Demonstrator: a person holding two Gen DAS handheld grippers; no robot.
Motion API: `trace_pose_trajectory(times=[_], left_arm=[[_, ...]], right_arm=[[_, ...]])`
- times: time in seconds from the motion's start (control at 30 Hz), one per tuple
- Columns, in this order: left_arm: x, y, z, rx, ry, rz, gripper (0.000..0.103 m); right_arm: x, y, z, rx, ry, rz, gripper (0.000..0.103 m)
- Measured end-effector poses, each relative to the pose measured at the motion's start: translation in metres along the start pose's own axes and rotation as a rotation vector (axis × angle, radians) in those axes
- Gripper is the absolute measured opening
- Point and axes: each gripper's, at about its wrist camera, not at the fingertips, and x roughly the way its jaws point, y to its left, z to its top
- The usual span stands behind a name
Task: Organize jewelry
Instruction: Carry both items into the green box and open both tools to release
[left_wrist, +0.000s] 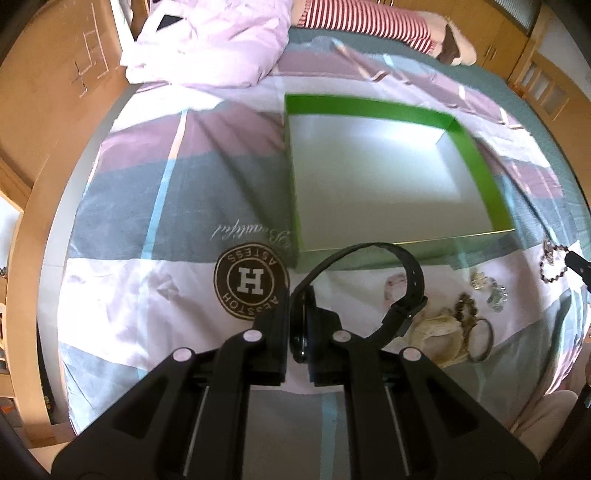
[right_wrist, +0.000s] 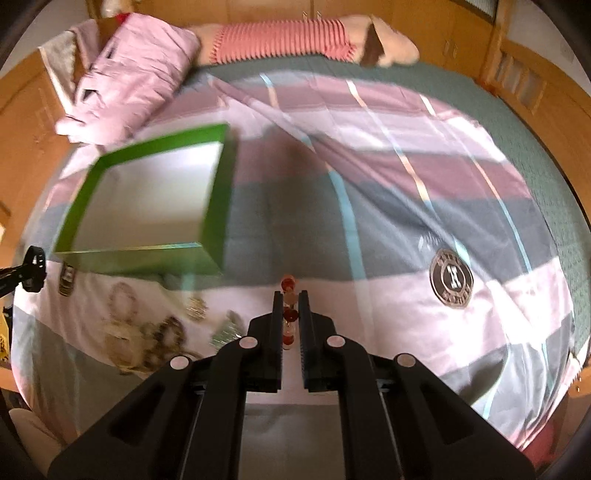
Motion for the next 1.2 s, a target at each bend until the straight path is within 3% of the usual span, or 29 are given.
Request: trace_pose_trajectory(times=[0.17,0.7,0.83,1.2], left_arm=[[-0.013,-0.007,0.005,0.001,-0.03,-0.021,0.007],[-0.018,-0.042,0.042,0.056,-0.071,-0.036,0.007],[-0.004,-0.05,0.055,0.061,-0.071,-0.052,0.007],[0.069,-0.056,0.082,0.089,-0.023,0.009,0.007]], right_arm=[[-0.002,0.017,0.008,-0.021,-0.004,0.04,0.007],[-0.001,0.062,0.049,-0.086,-0.023,0.04,0.007],[0.011,0.074,0.063,-0.096,-0.032,0.046,0.007],[0.063,0.114,0.088,-0.142,-0.041,0.084,0.007]])
